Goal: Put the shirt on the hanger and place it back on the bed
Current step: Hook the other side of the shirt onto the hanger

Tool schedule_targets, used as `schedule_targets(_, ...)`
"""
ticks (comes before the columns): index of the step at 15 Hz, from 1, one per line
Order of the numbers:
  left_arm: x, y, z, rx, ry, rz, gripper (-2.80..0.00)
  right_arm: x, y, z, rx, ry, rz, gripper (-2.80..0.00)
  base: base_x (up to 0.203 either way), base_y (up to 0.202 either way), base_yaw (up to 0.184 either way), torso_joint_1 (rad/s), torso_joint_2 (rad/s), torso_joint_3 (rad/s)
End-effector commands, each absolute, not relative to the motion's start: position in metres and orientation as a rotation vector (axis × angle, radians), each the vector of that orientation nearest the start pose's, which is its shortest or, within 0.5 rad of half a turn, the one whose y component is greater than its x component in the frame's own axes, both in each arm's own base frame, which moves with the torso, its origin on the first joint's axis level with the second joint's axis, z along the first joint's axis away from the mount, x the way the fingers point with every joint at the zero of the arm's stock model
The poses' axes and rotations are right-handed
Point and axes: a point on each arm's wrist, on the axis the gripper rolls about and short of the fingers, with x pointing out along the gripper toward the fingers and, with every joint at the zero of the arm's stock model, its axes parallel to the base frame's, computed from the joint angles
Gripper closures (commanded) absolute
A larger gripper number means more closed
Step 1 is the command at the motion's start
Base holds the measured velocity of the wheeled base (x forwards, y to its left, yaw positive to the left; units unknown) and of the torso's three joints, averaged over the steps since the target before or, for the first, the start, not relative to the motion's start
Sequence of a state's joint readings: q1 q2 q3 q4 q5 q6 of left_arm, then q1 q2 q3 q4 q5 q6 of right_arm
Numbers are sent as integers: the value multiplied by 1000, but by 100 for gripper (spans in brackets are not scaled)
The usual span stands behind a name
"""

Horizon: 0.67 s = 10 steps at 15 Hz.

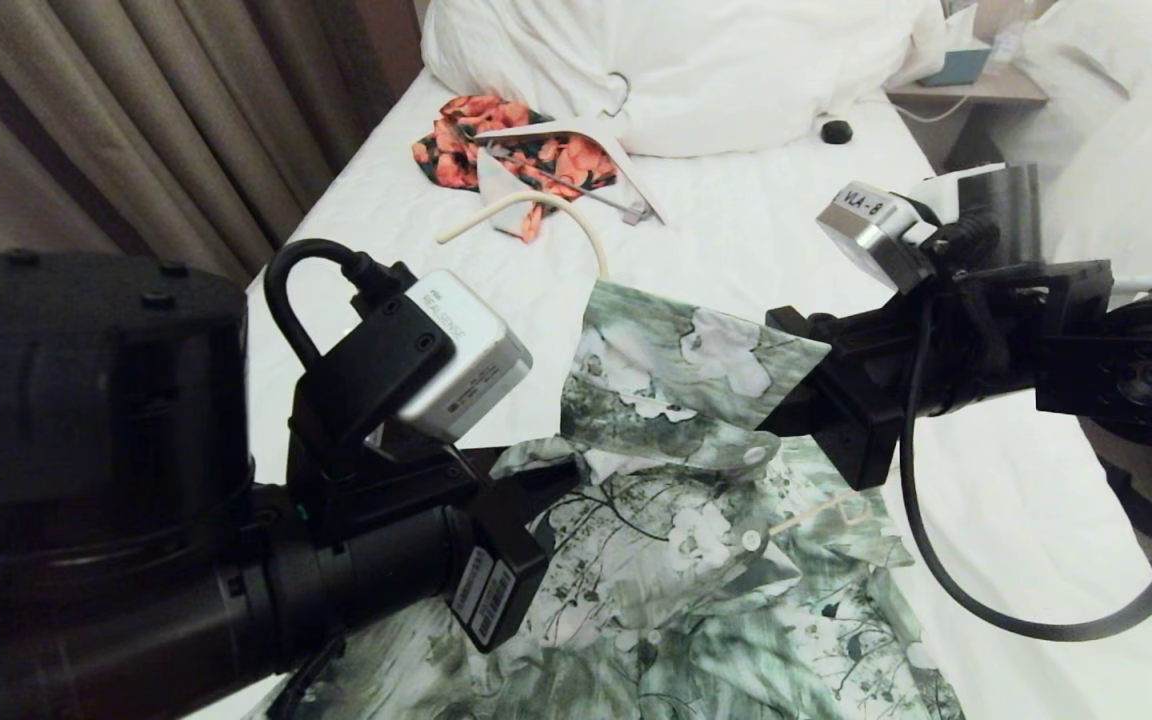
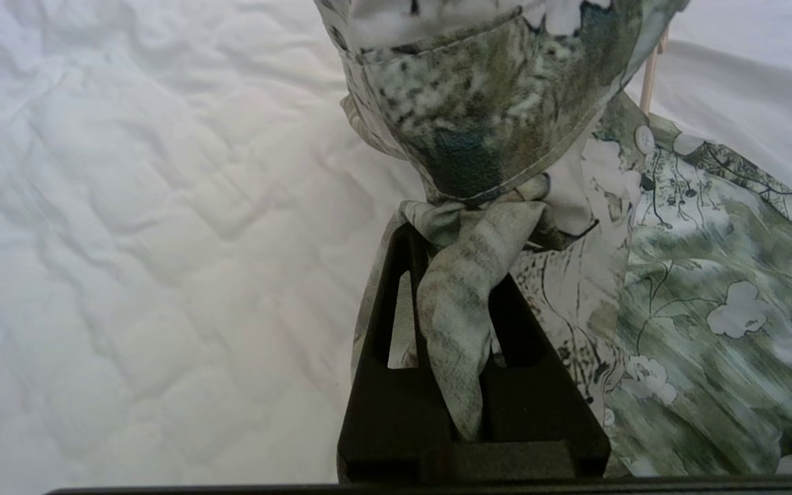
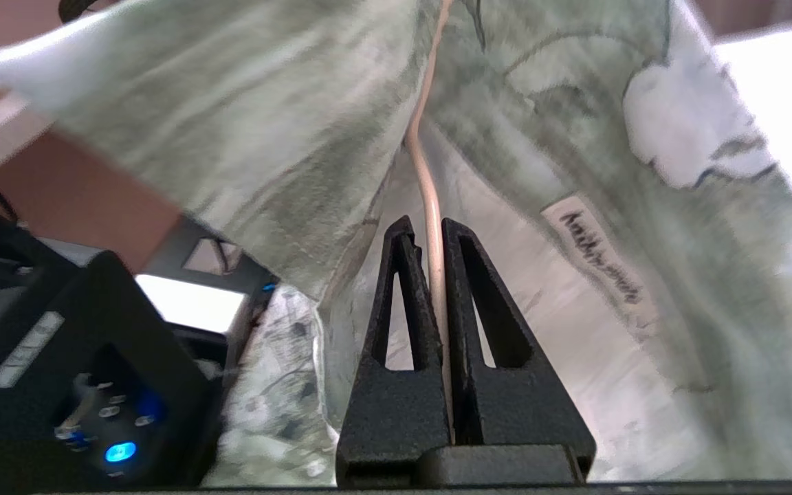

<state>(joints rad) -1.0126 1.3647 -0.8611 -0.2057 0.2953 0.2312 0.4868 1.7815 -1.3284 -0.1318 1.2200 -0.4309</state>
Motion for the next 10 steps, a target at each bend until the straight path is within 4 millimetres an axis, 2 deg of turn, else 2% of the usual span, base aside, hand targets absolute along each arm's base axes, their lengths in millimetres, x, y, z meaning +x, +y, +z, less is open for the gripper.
schedule_targets(1,125,-187,246,405,155,-737,0,290,178,253,-194,-55,1734,0,0,0,0,0,0,0)
schedule_targets(5,124,-186,247,403,154,-735,0,292,179,250,-177,-37,1744,0,0,0,0,0,0,0)
schedule_targets(6,124,-186,246,405,155,-735,0,291,179,251,-176,-35,1741,-280,0,0,0,0,0,0)
schedule_targets(10,125,-187,249,389,137,-729,0,284,175,258,-141,7,1729,-280,0,0,0,0,0,0)
